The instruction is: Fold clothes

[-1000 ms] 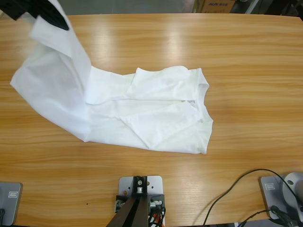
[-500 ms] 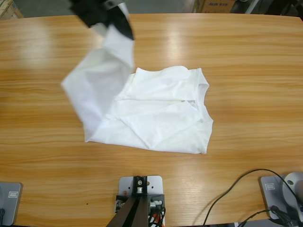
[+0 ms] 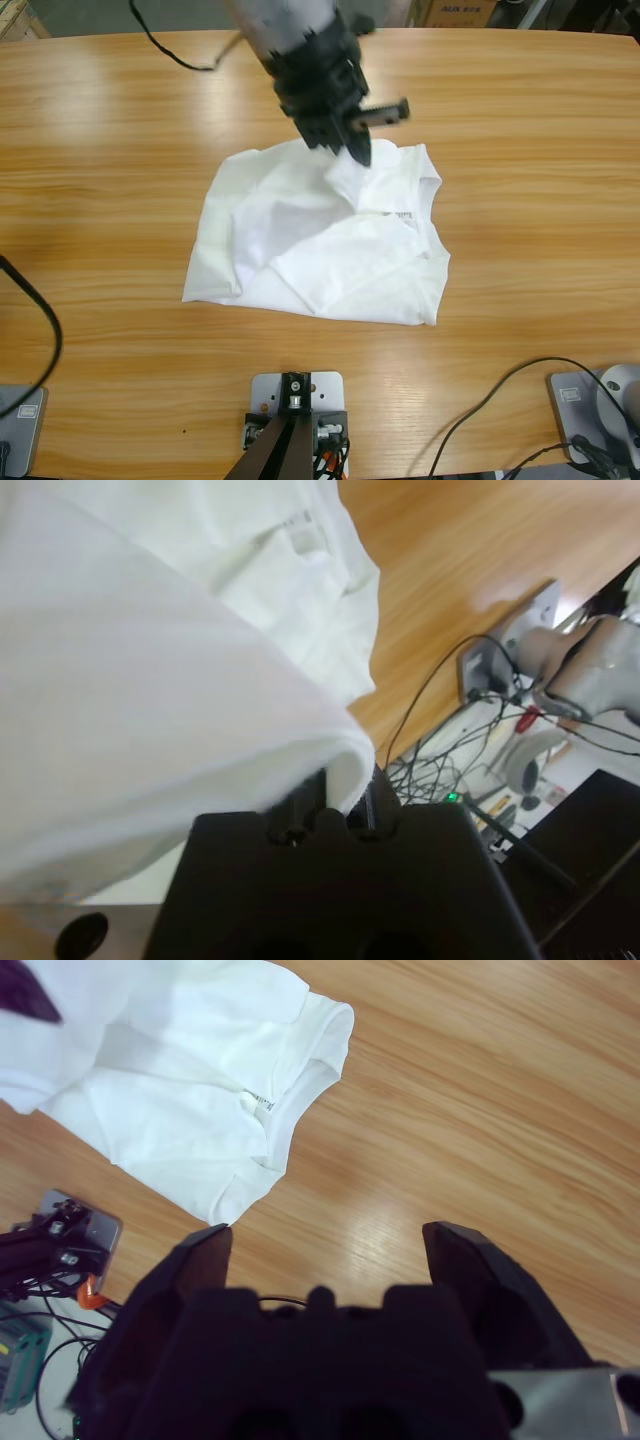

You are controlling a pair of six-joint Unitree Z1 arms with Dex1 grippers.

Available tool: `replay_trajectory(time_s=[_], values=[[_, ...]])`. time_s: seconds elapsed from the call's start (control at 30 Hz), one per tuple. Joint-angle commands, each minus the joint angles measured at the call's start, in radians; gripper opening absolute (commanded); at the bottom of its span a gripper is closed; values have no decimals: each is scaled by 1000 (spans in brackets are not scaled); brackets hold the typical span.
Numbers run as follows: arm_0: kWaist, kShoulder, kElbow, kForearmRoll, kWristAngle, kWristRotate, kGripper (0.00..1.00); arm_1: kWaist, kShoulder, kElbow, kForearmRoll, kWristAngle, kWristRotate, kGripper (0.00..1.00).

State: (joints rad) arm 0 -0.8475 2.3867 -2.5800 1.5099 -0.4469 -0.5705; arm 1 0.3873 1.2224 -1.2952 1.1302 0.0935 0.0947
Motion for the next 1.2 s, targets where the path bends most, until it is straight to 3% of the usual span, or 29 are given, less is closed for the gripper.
replay_trajectory(time_s=[0.03,0.1,0.13,0.17,0.2,0.23,0.57,0.87,0.9,0.93,1.0,1.07,1.17,1.2], values=[[-66,205,-136,78,-18,-49,0,-7,-26,23,13,17,1,789],[-73,244,-177,81,-31,-60,2,-7,-26,23,18,25,2,789],[-77,265,-195,85,-42,-63,321,-7,-27,23,19,29,3,789],[-83,283,-211,91,-44,-63,753,-7,-30,23,21,32,3,789],[-88,296,-220,93,-46,-63,954,-6,-31,23,24,35,5,789],[-93,306,-230,93,-48,-63,993,-7,-32,22,26,40,5,789],[-91,320,-368,99,-47,-71,996,22,-34,-1,31,59,16,789],[-41,159,-448,106,3,-17,996,108,65,-130,38,57,14,840],[-33,135,-451,107,13,-5,996,108,87,-131,36,101,8,757],[-15,90,-452,108,34,16,996,102,129,-128,39,156,-3,593],[8,35,-463,107,45,50,996,96,230,-122,75,211,-35,527],[29,-14,-461,124,47,78,996,97,222,-122,78,217,-75,354],[58,-81,-365,153,47,118,996,97,166,-112,24,213,-73,370],[66,-105,-311,153,47,133,996,98,187,-97,12,217,-74,423]])
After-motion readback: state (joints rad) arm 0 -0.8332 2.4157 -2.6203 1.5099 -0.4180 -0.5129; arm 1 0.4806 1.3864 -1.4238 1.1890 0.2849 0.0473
